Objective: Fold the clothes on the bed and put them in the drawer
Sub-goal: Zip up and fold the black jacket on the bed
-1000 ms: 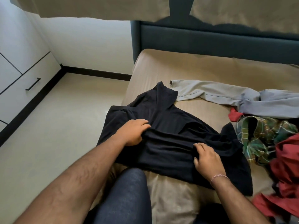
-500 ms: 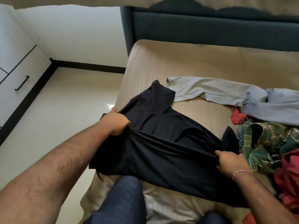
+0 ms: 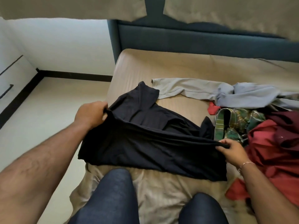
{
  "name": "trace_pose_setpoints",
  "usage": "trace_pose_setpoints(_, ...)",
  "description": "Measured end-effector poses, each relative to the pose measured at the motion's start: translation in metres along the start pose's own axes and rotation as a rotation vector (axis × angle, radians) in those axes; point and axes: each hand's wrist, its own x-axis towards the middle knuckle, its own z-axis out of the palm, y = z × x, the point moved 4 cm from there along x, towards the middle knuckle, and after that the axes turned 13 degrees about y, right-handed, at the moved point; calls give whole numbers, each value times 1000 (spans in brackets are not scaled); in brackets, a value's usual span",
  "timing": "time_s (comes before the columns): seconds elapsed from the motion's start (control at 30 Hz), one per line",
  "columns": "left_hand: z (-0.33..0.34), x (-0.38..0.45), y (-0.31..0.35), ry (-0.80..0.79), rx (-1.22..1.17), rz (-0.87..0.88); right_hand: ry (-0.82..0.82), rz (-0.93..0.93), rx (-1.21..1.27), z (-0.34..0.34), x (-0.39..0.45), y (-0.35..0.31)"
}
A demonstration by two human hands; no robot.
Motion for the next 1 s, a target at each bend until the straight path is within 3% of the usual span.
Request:
trace_pose_setpoints(0.07, -9, -19, 0, 43, -26, -22, 101, 17, -55, -3, -2, 4)
trace_pose_setpoints(0.13, -9, -45, 4, -4, -28, 68, 137, 16, -152, -5, -9, 2)
trace_pose_setpoints(0.17, -2, -59, 6, -90, -35, 147, 130, 24, -202, -4, -12, 2)
trace_pose_setpoints(0.27, 27, -108, 15, -559, 35, 325, 157, -17, -346, 6, -31, -12)
trace_pose_setpoints(0.3, 35, -116, 16, -603, 51, 326, 219, -83, -355, 9, -33, -19)
trace_pose_setpoints(0.37, 36, -114, 25, -450, -27, 242, 308, -236, -312, 20, -37, -37)
trace_pose_setpoints(0.47, 37, -78, 49, -209, -169, 154, 234, -370, -201, 45, -24, -64)
trace_pose_setpoints(0.63, 63, 3, 133, -167, -218, 323, 74, -270, -196, 81, 16, -92)
trace_pose_setpoints(0.73, 83, 50, 188, -212, -244, 411, 48, -221, -325, 91, 41, -97)
trace_pose_setpoints(0.87, 122, 100, 233, -405, -275, 448, 9, -189, -608, 96, 70, -93)
trace_pose_setpoints(0.93, 141, 116, 239, -466, -165, 496, -17, -267, -733, 99, 84, -91)
trace_pose_setpoints(1.0, 156, 128, 236, -504, -65, 542, -27, -427, -695, 104, 99, -96)
